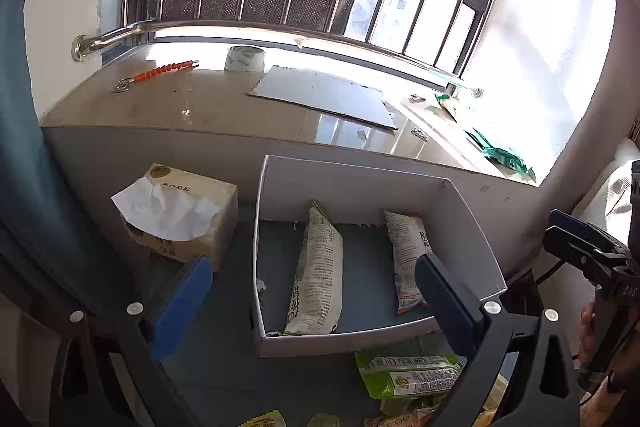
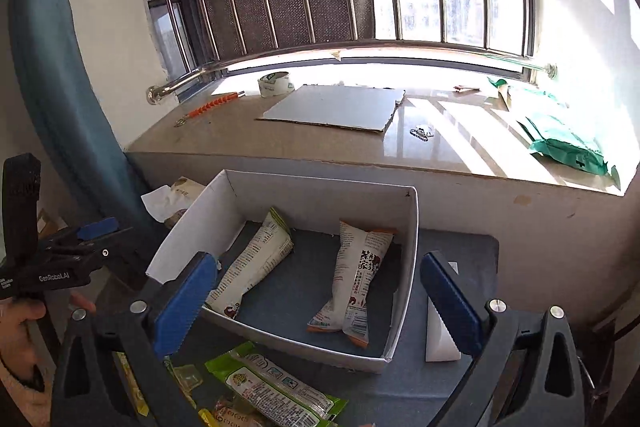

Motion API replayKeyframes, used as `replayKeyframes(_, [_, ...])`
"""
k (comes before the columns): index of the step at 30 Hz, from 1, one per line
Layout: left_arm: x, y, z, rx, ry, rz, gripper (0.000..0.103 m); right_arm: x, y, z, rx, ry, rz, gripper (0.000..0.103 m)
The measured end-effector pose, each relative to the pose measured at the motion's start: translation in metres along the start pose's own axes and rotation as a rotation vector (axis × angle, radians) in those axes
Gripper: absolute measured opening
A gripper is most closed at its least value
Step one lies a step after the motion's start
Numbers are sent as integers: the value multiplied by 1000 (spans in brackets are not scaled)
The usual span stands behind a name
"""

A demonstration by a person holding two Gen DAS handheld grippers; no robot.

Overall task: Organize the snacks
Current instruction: 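Withdraw both tools from the box back over the snack pile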

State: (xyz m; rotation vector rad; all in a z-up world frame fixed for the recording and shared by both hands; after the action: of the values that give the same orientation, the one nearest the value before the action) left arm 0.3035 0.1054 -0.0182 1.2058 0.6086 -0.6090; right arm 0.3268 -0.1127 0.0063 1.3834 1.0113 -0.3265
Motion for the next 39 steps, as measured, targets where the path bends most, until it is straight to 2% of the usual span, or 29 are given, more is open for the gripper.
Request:
replayKeyframes(2, [-20,-6,3,26,-16,56,103,-20,-7,-9,-9,-7,49,103])
replayKeyframes(6, [-61,-33,11,57,-79,57,103,-59,-34,-23,-16,61,112,103])
replayKeyframes(8, [-82,-51,20,100,-132,70,103,-77,-52,-27,0,109,123,103])
replayKeyframes(10, [-100,-74,28,141,-120,92,103,-92,-73,-31,-8,138,112,103])
replayKeyframes(13, [-123,-111,36,185,-80,127,103,-116,-110,-32,2,56,172,103])
replayKeyframes(17, [-142,-163,39,185,-81,140,103,-136,-169,-41,1,-28,220,103])
replayKeyframes(21, [-148,-210,32,119,-111,108,103,-141,-235,-39,70,-119,205,103])
replayKeyframes(24, [-149,-227,31,111,-148,83,103,-132,-278,-29,137,-105,133,103])
replayKeyframes(26, [-151,-229,29,107,-119,93,103,-122,-298,-21,153,-134,72,103])
replayKeyframes(28, [-152,-228,31,105,-136,102,103,-116,-308,-12,166,-173,39,103])
replayKeyframes(31, [-151,-227,37,103,-159,108,103,-112,-306,-6,173,-245,27,103])
replayKeyframes(37, [-143,-233,41,134,-102,84,103,-98,-290,-19,115,-306,0,103])
replayKeyframes(39, [-140,-236,40,131,-111,74,103,-91,-285,-28,80,-311,-8,103])
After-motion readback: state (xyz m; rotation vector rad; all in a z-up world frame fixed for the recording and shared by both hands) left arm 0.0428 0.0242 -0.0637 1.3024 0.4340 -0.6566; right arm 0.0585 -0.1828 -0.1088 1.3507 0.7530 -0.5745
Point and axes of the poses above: each gripper's, at about its wrist camera, not at the fingertips, and x roughly the way its jaws point, z to its right, y to its top, the point moved 5 cm from there along x, roughly the way its jaws point, and after that the axes turned 7 degrees about -z, right-handed, at the moved point
